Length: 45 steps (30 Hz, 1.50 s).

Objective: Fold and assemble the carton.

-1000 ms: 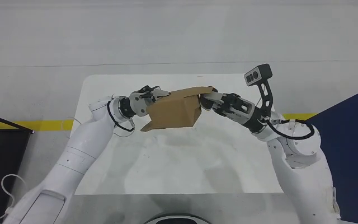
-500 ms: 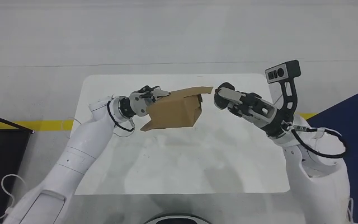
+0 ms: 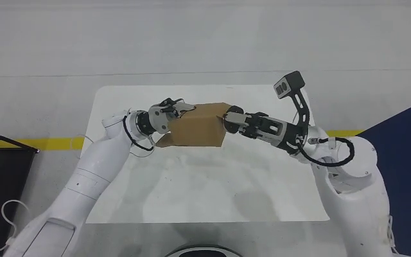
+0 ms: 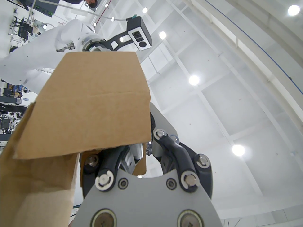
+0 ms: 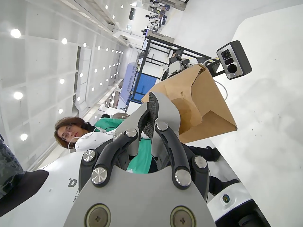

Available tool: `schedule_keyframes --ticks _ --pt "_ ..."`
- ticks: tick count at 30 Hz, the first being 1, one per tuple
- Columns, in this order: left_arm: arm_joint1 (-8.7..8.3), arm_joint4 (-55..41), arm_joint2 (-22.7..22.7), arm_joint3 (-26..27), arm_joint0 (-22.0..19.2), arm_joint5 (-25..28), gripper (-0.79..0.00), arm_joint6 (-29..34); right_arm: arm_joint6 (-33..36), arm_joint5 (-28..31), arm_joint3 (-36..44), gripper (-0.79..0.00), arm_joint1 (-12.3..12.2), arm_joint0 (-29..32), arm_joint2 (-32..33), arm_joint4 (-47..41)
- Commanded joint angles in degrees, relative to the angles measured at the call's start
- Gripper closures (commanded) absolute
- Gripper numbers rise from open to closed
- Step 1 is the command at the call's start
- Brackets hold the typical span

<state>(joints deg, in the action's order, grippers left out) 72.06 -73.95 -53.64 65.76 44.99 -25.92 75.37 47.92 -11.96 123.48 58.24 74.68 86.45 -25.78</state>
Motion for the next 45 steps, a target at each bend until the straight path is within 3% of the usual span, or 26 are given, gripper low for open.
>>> schedule_keyframes --ticks 1,10,18,28,36,40,45 --pt "0.00 0.0 0.0 0.0 0.0 0.0 0.000 0.0 -0.3 0.0 0.4 0.000 -0.1 0.4 0.3 0.2" --pt "0.00 0.0 0.0 0.0 0.0 0.0 0.000 0.0 -1.9 -2.1 -2.9 0.000 -0.1 -1.4 0.5 -0.6" --pt "0.00 0.0 0.0 0.0 0.0 0.0 0.000 0.0 1.6 -5.2 -2.8 0.000 -0.5 -2.4 -3.0 2.9" --pt "0.00 0.0 0.0 0.0 0.0 0.0 0.000 0.0 0.0 -3.1 -0.7 0.000 -0.5 -2.2 -3.9 3.6" --pt "0.00 0.0 0.0 0.0 0.0 0.0 0.000 0.0 -1.0 -2.9 -3.5 0.000 0.0 -6.3 -9.4 5.1" --pt "0.00 0.0 0.0 0.0 0.0 0.0 0.000 0.0 -2.3 -0.8 -2.9 0.000 -0.2 -5.5 -6.6 4.1" --pt "0.00 0.0 0.0 0.0 0.0 0.0 0.000 0.0 -2.9 3.5 0.1 0.000 -0.6 -0.4 1.7 0.8"
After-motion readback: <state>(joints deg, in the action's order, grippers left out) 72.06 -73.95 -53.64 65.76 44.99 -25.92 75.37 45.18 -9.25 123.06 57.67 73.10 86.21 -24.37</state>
